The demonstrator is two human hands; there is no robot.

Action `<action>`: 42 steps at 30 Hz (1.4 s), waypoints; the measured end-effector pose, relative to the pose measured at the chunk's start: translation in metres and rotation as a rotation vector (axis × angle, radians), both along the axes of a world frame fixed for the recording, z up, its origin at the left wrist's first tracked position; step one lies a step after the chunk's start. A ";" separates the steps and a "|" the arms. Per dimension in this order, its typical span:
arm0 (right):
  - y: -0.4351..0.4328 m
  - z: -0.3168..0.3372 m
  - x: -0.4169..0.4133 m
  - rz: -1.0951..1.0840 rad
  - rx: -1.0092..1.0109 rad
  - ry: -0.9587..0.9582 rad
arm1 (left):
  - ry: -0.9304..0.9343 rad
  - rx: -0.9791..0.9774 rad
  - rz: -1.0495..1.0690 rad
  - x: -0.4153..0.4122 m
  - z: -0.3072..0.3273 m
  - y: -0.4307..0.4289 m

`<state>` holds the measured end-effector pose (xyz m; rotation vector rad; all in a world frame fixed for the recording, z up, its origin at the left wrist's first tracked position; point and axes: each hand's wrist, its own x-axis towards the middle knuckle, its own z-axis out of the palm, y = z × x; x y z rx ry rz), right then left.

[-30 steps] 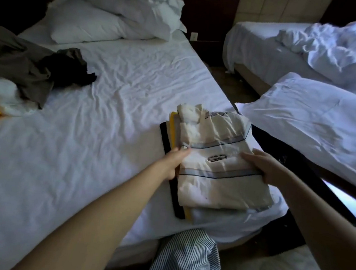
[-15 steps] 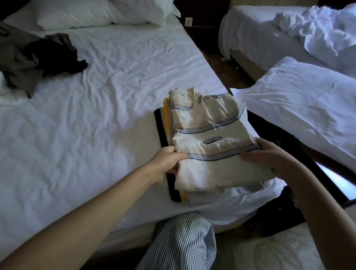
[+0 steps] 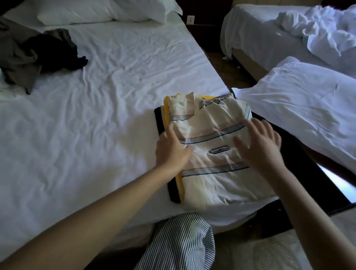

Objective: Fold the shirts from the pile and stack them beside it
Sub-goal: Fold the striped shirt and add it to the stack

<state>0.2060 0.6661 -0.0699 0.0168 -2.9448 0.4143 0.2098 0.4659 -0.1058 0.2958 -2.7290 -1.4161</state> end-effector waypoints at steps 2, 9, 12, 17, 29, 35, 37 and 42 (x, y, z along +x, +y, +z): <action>-0.018 -0.014 -0.011 0.079 0.044 0.098 | 0.132 -0.130 -0.048 -0.020 0.006 0.004; -0.013 -0.082 -0.048 0.038 0.166 -0.046 | 0.074 -0.762 -0.611 -0.079 -0.028 0.037; -0.015 -0.090 -0.059 0.003 0.140 -0.044 | -0.044 -0.789 -0.608 -0.106 -0.050 0.034; -0.015 -0.092 -0.061 -0.003 0.010 0.070 | -0.012 -0.760 -0.615 -0.117 -0.051 0.030; 0.005 -0.084 0.017 -0.629 -0.403 0.102 | -0.045 -0.350 -0.558 -0.169 0.015 0.061; 0.003 -0.072 0.013 -0.502 -0.449 0.281 | 0.121 0.031 -0.316 -0.172 -0.005 0.066; -0.001 -0.064 0.003 -0.459 -0.490 0.310 | 0.283 -0.113 -0.187 -0.176 0.006 0.062; -0.005 -0.073 -0.023 -0.464 -0.543 0.173 | 0.308 -0.423 -0.181 -0.190 0.012 0.063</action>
